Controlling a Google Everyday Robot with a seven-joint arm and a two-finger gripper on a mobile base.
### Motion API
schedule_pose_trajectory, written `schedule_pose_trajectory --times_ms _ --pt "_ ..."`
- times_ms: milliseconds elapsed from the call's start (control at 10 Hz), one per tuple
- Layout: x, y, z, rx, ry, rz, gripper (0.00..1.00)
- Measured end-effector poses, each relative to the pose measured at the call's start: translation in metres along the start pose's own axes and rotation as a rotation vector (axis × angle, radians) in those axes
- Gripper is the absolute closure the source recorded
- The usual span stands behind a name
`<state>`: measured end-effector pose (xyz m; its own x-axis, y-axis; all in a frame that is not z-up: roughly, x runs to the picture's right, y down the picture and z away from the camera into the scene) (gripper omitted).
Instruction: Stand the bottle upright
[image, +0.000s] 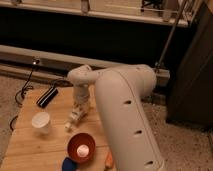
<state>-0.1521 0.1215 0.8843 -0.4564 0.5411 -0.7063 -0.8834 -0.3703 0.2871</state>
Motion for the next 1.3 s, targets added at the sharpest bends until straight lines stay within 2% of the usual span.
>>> schedule_pose_trajectory --times_ms 200,400,600,800,900,1000,1200,1300 --pt "0.006 -0.005 0.012 0.015 0.065 0.040 0.20" --pt "0.007 -0.008 0.023 0.014 0.137 0.083 0.20" --pt "0.000 -0.007 0.023 -0.005 0.163 0.117 0.20" --pt "-0.011 -0.003 0.007 -0.064 0.140 0.118 0.20" --pt "-0.017 0.001 -0.011 -0.108 0.093 0.062 0.20" --pt "-0.020 0.000 -0.023 -0.120 0.048 -0.002 0.20" --pt "-0.014 -0.001 -0.047 -0.089 -0.055 -0.226 0.20" --pt "-0.010 -0.005 -0.056 -0.059 -0.084 -0.318 0.20"
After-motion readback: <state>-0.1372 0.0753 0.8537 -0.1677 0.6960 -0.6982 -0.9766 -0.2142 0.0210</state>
